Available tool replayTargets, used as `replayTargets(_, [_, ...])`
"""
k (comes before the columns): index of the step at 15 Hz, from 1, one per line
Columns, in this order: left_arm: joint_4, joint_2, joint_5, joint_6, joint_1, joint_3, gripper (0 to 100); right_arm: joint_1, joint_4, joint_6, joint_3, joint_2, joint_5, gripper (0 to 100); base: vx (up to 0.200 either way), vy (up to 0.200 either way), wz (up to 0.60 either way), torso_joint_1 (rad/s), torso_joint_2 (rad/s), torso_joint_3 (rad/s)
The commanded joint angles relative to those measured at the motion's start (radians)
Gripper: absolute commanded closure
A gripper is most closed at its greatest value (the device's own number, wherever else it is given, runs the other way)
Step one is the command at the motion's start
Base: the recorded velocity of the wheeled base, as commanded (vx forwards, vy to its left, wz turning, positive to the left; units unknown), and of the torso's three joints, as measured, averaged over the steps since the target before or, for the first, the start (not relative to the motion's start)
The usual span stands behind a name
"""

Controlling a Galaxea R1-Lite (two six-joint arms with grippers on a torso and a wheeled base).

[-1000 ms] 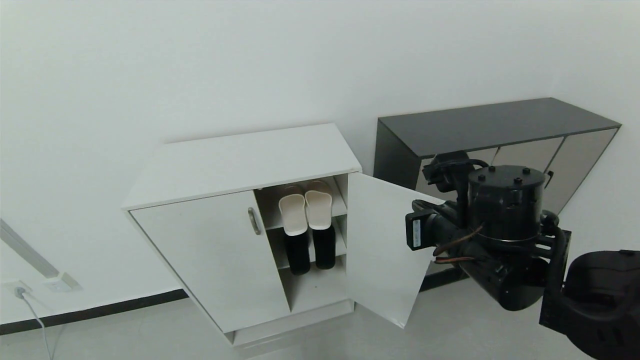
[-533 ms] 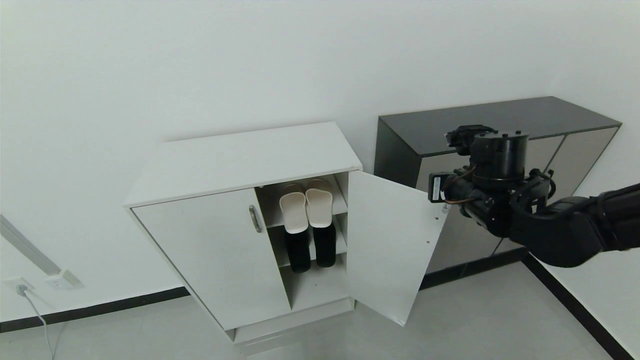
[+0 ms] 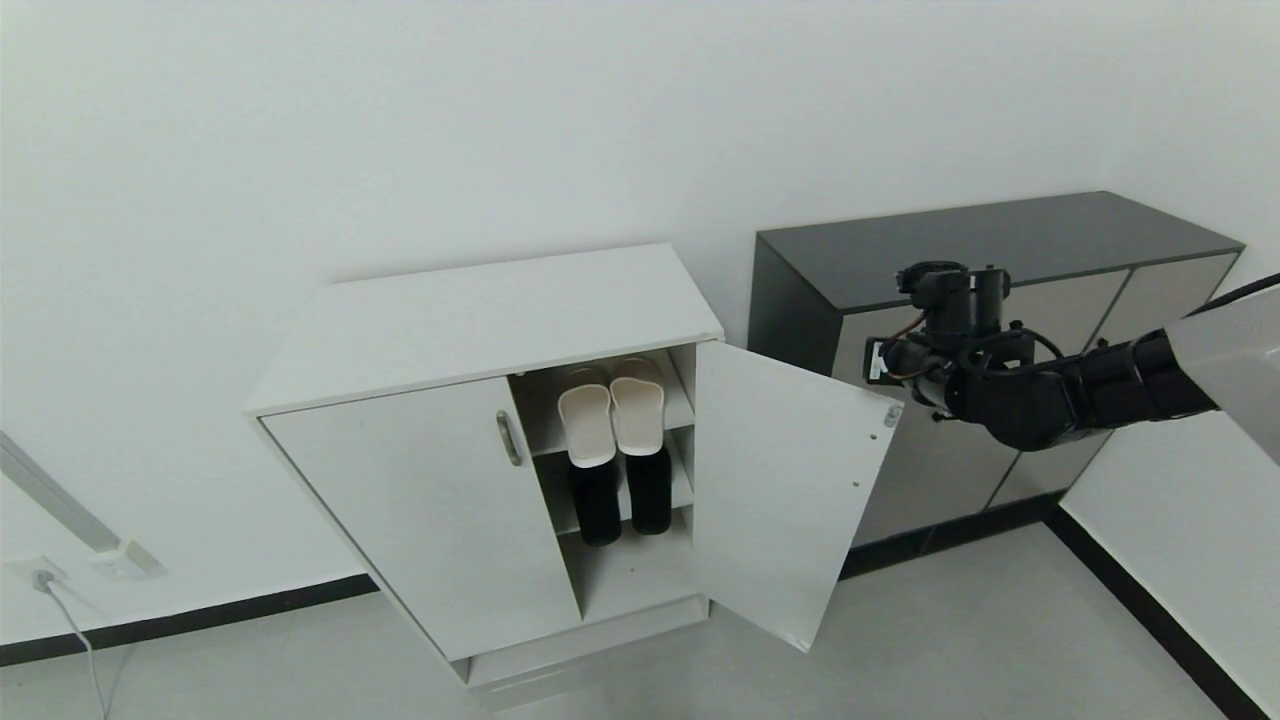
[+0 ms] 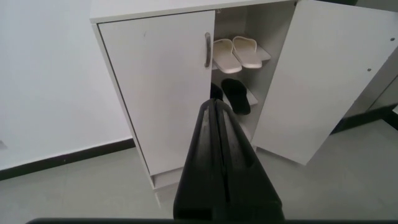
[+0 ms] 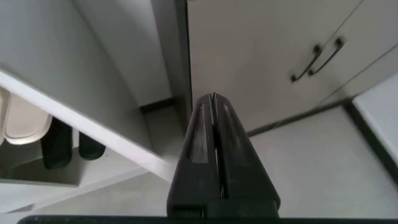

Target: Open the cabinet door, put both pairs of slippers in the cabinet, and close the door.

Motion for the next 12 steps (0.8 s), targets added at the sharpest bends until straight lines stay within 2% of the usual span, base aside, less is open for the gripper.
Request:
replayTargets(1, [0.0, -0.001, 0.0, 0.0, 0.0, 0.0, 100, -0.006, 0.03, 0.019, -0.034, 0.046, 0.021, 100, 0.0, 0.0, 0.0, 0.0, 0.0, 0.0])
replayTargets(12, [0.0, 0.001, 0.0, 0.0, 0.0, 0.0, 100, -0.006, 0.099, 0.042, -0.039, 0.045, 0.037, 100, 0.0, 0.0, 0.0, 0.0, 0.0, 0.0])
